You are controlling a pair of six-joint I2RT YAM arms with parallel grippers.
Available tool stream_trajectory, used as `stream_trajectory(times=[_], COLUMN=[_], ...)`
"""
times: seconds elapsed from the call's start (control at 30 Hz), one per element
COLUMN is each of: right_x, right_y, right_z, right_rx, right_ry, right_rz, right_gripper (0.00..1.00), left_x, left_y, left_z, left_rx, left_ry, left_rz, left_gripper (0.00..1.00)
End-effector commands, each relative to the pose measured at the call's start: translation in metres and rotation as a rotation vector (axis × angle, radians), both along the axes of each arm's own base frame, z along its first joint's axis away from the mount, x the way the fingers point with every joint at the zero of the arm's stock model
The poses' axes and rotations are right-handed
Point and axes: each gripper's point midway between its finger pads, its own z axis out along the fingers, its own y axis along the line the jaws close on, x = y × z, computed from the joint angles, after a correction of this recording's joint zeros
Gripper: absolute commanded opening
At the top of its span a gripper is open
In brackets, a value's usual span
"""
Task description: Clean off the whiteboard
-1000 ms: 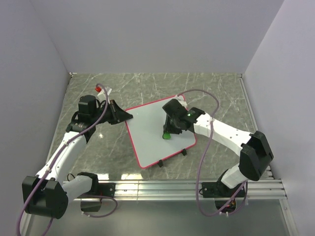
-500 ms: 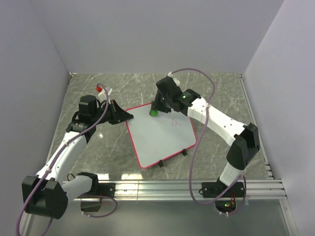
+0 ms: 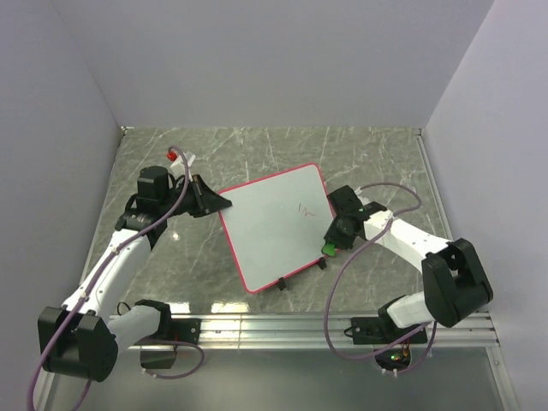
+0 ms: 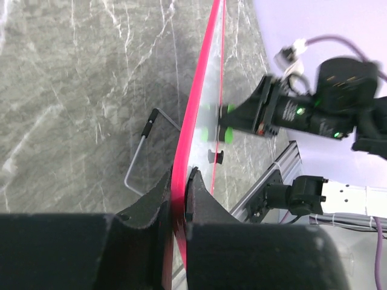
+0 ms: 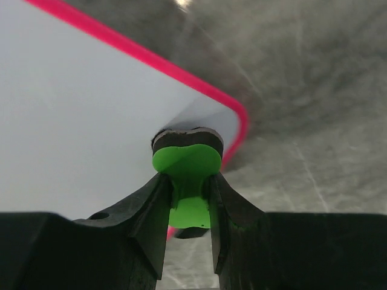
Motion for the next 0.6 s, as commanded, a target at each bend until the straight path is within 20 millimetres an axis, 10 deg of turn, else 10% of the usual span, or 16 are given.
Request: stream_trajectory(times=[0.0, 0.57], right_x=[-0.006, 0.082], right_y=[0.008, 0.109], right_z=[-0.021, 0.108], right_rx=[0.024, 0.240], right_ry=[0.025, -0.207], right_rz=[-0.004, 0.093], right_gripper=[0.00, 0.00], left_x=[-0.003, -0.003], left_y=[0.010, 0.010], left_z=[-0.041, -0.040], left_rx=[0.159, 0.160], left_ry=[0.022, 0.017], left_rz=[-0.017, -0.018], left_gripper=[0.00, 0.00])
